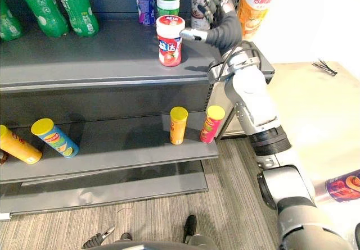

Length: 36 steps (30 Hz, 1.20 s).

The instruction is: Put the gum and the chips on the shelf.

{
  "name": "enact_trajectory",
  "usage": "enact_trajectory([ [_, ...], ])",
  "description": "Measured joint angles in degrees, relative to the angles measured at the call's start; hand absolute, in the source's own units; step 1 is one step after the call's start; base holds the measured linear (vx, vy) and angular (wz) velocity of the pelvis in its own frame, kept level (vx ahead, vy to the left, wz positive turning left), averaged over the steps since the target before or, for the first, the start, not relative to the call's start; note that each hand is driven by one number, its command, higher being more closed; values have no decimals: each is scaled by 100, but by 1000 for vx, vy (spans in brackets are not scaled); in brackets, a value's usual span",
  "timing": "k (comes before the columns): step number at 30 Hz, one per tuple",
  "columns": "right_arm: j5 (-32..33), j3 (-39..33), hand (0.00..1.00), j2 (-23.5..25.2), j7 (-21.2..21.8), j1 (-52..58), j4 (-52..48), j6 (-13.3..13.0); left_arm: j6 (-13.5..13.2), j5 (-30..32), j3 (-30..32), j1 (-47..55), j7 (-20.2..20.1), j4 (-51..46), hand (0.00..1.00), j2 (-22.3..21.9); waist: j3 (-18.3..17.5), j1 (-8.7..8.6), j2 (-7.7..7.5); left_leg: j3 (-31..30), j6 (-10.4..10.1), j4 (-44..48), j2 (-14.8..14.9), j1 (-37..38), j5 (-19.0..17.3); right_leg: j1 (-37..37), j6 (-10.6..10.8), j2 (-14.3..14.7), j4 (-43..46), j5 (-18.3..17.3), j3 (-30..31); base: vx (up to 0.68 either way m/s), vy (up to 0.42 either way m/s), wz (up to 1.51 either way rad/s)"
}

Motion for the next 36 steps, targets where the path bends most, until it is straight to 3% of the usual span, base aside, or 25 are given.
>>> enact_trajectory([
  [4,13,-213,0,-3,-6,-3,-269,-93,0,11,125,1,18,1,0,-28,5,-4,-12,0,-12,0,-14,12,6,3,-3,-9,0,2,4,9,4,0],
  [10,120,-1095,0,-4,-266,75,-684,-397,-2,13,212,17,41,6,0,-59,5,-26,-18,72,-12,-4,-20,63,1,16,-3,-8,0,3,47,33,14,-4],
  [17,246,-2349,0,60,-404,1572,-1886,-813,-2,53,223,53,84,10,0,-94,3,-89,-22,125,18,-6,-31,103,-57,36,16,-13,-1,-11,109,20,15,-5],
  [20,228,-3044,0,373,-484,2309,-2370,-912,-3,67,282,68,119,11,0,-98,2,-128,-22,130,15,-10,-31,103,-59,4,31,-10,-1,-22,113,0,0,0],
  [22,200,-3429,0,855,-617,2945,-2726,-1044,-13,68,430,140,176,10,0,-144,-1,-222,-21,130,12,-12,-32,104,-62,5,32,-13,-1,-24,111,0,0,0],
  [25,-265,-3546,0,1327,-688,3698,-2941,-1121,-21,96,432,178,215,12,0,-148,-7,-271,-19,140,7,-5,-34,101,-82,4,32,-15,-2,-24,114,0,0,0],
  [29,-654,-3068,0,1985,-538,5178,-2875,-1039,-109,265,432,195,250,9,0,-163,-28,-329,-14,124,-22,4,-38,97,-104,4,32,-23,-2,-24,106,0,0,0],
  [36,-634,-1757,0,2506,572,6940,-1231,-318,-143,341,426,224,229,13,0,-193,-95,-367,72,118,-9,138,-65,-10,-225,8,2,-75,-31,-50,100,3,5,0],
])
